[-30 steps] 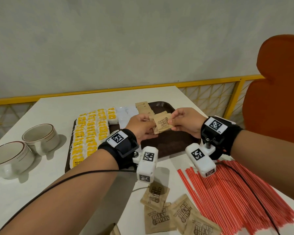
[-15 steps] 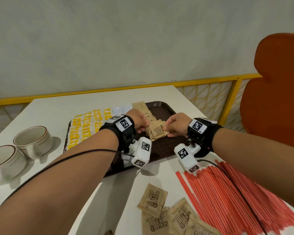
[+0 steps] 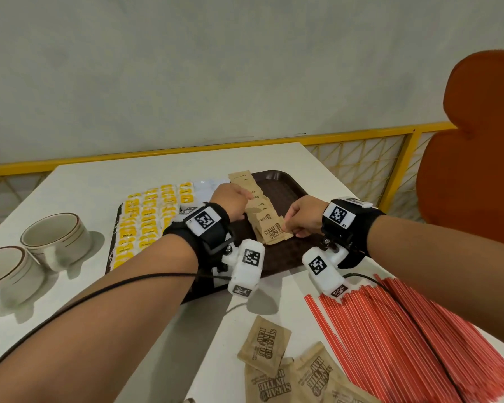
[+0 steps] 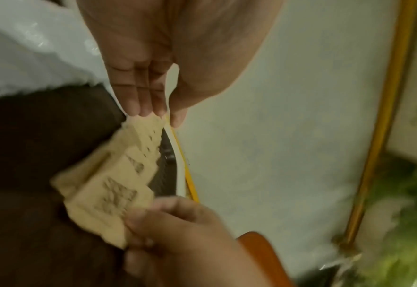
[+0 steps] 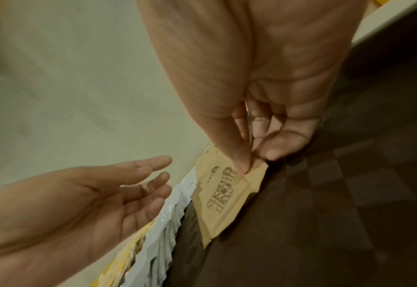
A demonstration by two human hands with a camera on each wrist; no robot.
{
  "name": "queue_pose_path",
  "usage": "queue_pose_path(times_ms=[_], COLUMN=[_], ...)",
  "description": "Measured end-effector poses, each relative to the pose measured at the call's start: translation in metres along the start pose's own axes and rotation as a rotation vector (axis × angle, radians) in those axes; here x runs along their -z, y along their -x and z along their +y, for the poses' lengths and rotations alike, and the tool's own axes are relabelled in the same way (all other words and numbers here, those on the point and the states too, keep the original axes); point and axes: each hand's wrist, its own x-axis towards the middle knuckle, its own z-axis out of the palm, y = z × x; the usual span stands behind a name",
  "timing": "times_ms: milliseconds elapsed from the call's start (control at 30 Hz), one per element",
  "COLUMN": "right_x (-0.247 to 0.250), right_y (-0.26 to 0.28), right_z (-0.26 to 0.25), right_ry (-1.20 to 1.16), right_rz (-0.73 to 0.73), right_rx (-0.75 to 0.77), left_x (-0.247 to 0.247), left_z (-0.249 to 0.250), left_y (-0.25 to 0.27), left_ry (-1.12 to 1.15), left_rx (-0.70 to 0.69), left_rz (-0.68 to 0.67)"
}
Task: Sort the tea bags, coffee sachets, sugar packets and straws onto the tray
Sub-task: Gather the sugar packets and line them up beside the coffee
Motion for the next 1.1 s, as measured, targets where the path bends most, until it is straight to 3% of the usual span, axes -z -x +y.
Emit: queue_pose_path(times_ms=[100, 300, 533, 733, 1100], right_x=[0.002, 0.002, 0.001, 0.001, -0.005], right_y=[0.000, 0.003, 0.009, 0.006, 0.004], right_z=[0.000, 0.004, 0.002, -0.007, -0.008], right_ry=[-0.001, -0.047, -0.044, -0.066, -0.015], right_rz=[-0.016, -0.022, -0.005, 0.101, 0.086], right_rx=[-0.007, 0.023, 0.046, 0.091, 0.081], left_x=[-0.001, -0.011, -0.019, -0.017, -0.019], left_z=[-0.004, -0.011, -0.012, -0.008, -0.006], left_y=[0.018, 0.047, 0.059, 0.052, 0.058], left_ry=[0.388, 0.637, 0.647, 0.663, 0.608], left_rx=[0.153, 0.269, 0.262, 0.200, 0.170], left_rz=[-0.104, -0.162, -0.175, -0.110, -0.106])
